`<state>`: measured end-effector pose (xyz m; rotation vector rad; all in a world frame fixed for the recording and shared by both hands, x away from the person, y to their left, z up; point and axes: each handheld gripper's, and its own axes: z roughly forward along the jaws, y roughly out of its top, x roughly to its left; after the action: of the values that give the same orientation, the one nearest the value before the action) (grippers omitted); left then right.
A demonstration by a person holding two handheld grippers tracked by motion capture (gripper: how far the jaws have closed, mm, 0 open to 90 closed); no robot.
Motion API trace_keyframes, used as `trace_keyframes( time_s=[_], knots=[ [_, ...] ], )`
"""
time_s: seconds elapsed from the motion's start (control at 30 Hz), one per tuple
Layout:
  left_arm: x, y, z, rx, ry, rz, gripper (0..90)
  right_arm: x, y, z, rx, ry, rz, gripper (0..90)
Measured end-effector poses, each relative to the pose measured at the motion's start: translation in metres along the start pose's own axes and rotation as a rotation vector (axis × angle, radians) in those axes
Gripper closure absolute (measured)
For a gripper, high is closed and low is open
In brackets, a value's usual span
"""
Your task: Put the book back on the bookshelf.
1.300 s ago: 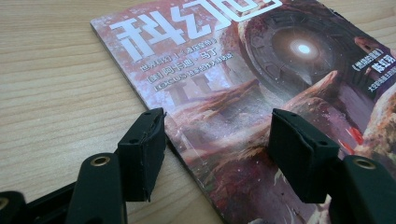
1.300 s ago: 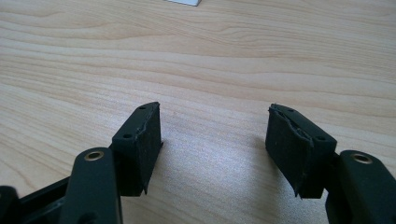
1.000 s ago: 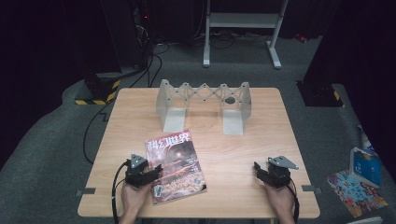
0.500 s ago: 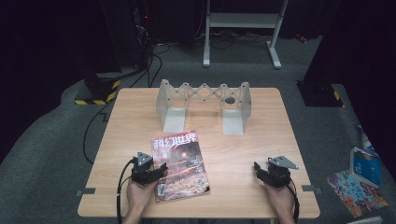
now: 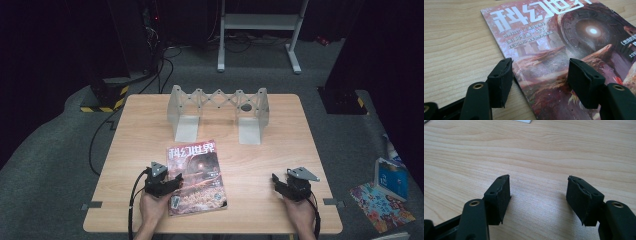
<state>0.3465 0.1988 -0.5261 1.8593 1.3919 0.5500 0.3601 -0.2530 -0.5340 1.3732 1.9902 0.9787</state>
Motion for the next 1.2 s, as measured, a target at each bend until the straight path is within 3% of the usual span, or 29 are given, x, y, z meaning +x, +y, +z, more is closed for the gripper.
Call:
trace_keyframes(
  time_s=[0.87, 1.2],
  knots=[
    [-0.023, 0.012, 0.014, 0.015, -0.009, 0.049, 37.2, 0.0, 0.0, 0.0, -0.002, 0.003, 0.001, 35.7],
    [-0.027, 0.013, 0.016, 0.011, -0.012, 0.047, 37.0, 0.0, 0.0, 0.0, -0.002, 0.002, 0.001, 35.7]
  ],
)
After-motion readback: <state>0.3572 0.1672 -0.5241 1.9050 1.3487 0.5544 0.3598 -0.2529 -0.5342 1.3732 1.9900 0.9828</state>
